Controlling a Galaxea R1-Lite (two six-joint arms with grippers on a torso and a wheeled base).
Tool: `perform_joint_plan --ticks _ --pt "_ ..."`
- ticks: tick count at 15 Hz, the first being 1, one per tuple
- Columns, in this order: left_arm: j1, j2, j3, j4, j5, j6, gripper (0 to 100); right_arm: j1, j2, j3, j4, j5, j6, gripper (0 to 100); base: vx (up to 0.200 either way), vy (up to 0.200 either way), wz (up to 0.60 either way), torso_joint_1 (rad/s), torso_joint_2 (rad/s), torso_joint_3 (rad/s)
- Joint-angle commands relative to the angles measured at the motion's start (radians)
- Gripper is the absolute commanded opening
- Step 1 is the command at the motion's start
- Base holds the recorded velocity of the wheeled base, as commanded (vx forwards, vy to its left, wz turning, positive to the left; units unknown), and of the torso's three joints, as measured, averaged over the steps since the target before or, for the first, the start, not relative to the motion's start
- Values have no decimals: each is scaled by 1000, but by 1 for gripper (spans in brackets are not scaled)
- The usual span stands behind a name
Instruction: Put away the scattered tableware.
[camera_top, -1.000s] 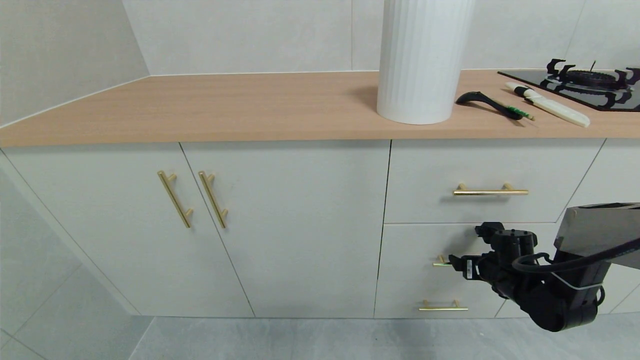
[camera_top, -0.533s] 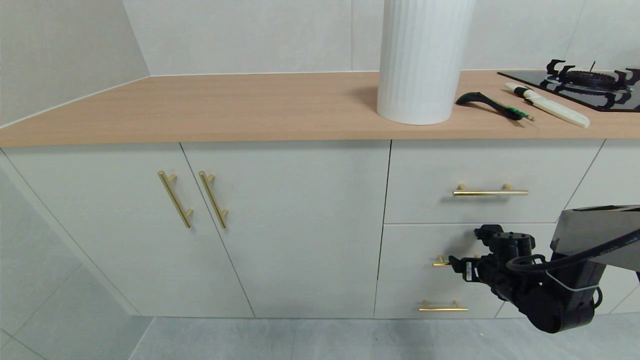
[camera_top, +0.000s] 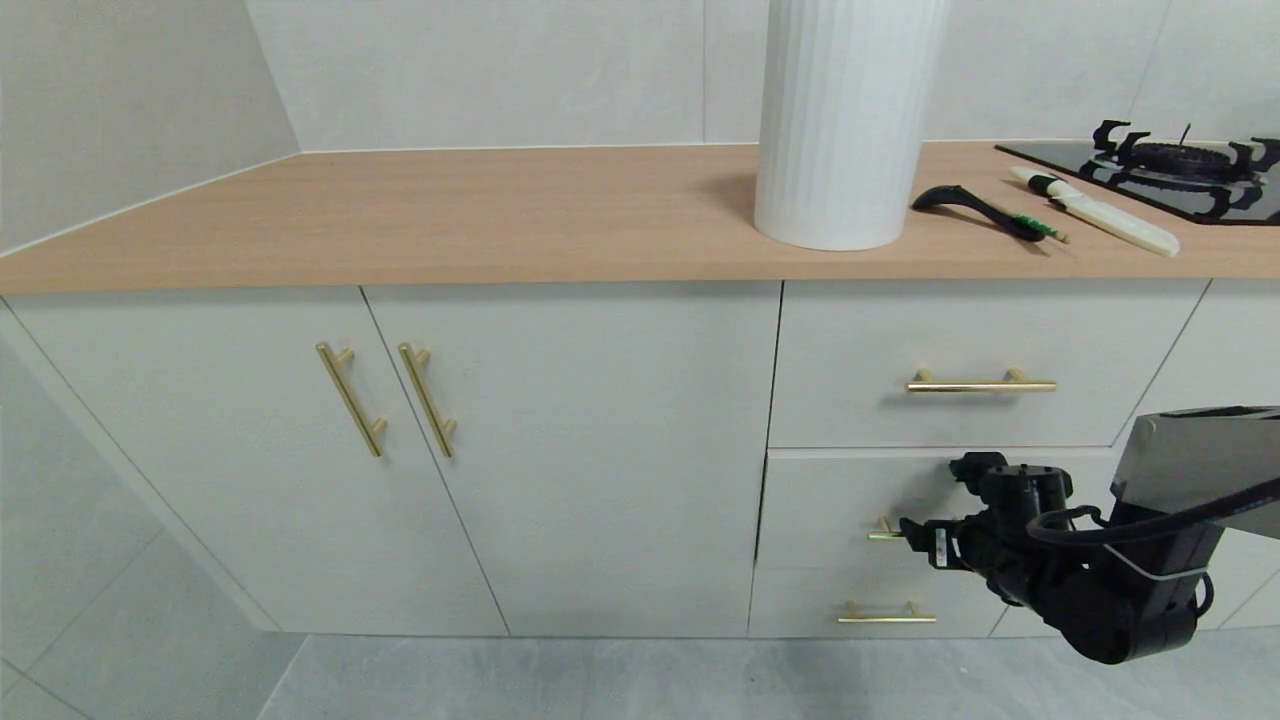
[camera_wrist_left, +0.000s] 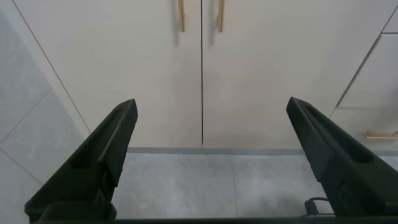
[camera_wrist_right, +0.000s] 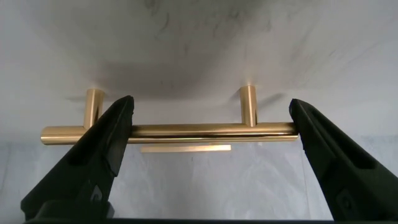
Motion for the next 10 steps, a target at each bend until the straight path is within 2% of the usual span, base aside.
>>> perform_joint_plan --ticks 1,7,10 --pt "0 0 0 0 1 0 100 0 -24 7 16 0 -1 100 0 0 0 0 0 0" --pt "0 2 0 0 0 0 100 0 -52 20 31 0 -4 100 0 0 0 0 0 0" --pt "0 2 0 0 0 0 100 0 -163 39 166 11 -5 100 0 0 0 0 0 0"
